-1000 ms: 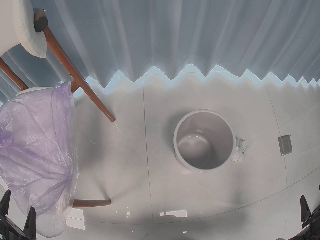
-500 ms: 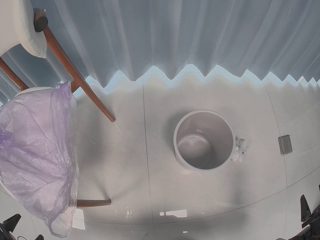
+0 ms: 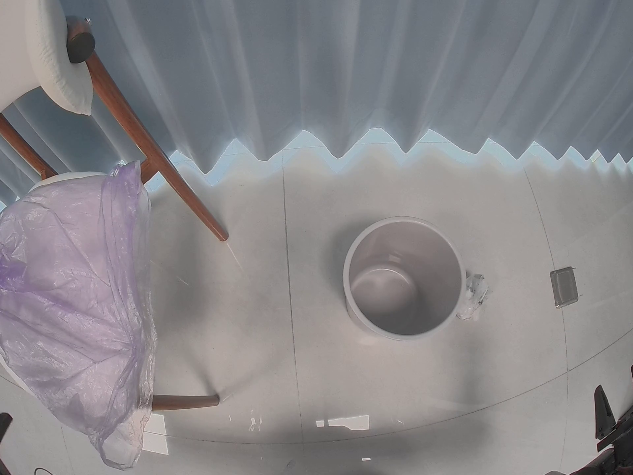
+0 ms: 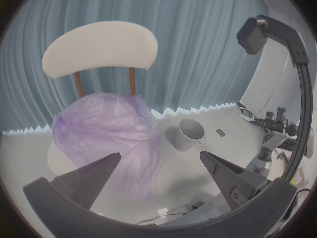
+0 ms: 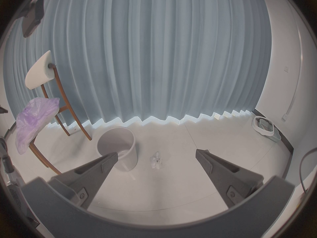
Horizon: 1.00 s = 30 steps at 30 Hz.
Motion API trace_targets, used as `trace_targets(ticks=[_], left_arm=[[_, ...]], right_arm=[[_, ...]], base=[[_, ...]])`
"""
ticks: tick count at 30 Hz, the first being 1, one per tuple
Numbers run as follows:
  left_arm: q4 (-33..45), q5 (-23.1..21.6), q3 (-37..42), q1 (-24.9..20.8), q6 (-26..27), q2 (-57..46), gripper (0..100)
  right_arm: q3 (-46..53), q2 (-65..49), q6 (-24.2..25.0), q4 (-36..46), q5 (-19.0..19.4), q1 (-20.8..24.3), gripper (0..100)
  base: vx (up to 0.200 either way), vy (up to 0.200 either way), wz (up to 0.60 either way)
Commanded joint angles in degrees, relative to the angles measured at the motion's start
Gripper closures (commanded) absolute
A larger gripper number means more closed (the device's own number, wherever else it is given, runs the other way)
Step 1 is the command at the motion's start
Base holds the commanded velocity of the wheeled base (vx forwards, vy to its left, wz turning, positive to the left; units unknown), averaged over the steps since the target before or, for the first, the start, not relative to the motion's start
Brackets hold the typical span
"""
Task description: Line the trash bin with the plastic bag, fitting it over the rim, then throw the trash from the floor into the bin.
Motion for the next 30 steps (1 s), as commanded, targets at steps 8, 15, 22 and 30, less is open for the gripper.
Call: trace_targets(ticks=[8, 15, 22, 30], left_arm=[[-21.7, -2.6, 6.4, -0.8, 9.3, 16.0, 0], [-26.7, -11.2, 7.7, -3.7, 9.6, 23.0, 0], [-30.9, -12.8, 7.9, -10.2, 13.8, 30.5, 0], [-31.9, -10.7, 7.6, -19.5, 21.3, 36.7, 0]], right_arm=[[1.0, -1.0, 0.0, 0.0, 0.0, 0.0, 0], [1.0, -1.0, 0.0, -0.1, 0.0, 0.0, 0], [1.0, -1.0, 0.0, -0.1, 0.0, 0.0, 0], [1.0, -1.0, 0.0, 0.0, 0.0, 0.0, 0]], base=[[0.000, 0.000, 0.00], [0.000, 0.000, 0.00], [0.000, 0.000, 0.00], [0.000, 0.000, 0.00]])
